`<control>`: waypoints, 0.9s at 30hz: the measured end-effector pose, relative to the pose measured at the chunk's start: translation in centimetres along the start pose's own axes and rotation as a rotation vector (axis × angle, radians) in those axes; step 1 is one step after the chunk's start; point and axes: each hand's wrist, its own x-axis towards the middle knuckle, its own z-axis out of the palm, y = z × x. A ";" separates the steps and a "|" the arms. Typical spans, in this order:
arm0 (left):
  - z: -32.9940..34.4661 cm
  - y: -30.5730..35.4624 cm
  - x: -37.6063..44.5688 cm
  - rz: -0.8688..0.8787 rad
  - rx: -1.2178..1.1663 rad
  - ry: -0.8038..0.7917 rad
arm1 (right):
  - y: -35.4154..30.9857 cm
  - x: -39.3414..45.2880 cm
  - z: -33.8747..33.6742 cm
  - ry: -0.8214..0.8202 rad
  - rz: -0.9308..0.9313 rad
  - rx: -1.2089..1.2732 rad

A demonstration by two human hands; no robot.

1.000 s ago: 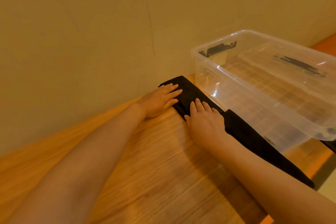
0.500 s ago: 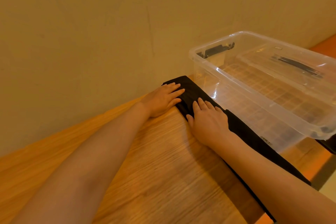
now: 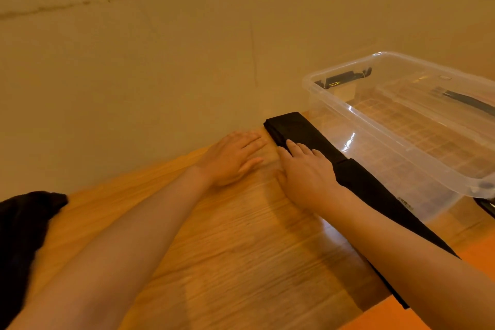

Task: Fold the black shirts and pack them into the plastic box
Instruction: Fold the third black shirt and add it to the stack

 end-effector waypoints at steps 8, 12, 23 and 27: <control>-1.1 0.6 -11.1 -0.146 0.108 0.084 | -3.9 -1.1 -0.3 0.058 -0.372 -0.011; -1.3 1.3 -16.7 -0.256 0.140 0.085 | -6.7 -1.7 -0.4 0.026 -0.511 -0.047; -3.4 4.7 -30.6 -0.619 0.156 0.069 | -17.9 -2.6 1.4 -0.001 -0.815 -0.055; -4.3 6.5 -36.1 -0.734 0.204 0.051 | -23.1 -3.9 1.8 -0.011 -0.907 -0.025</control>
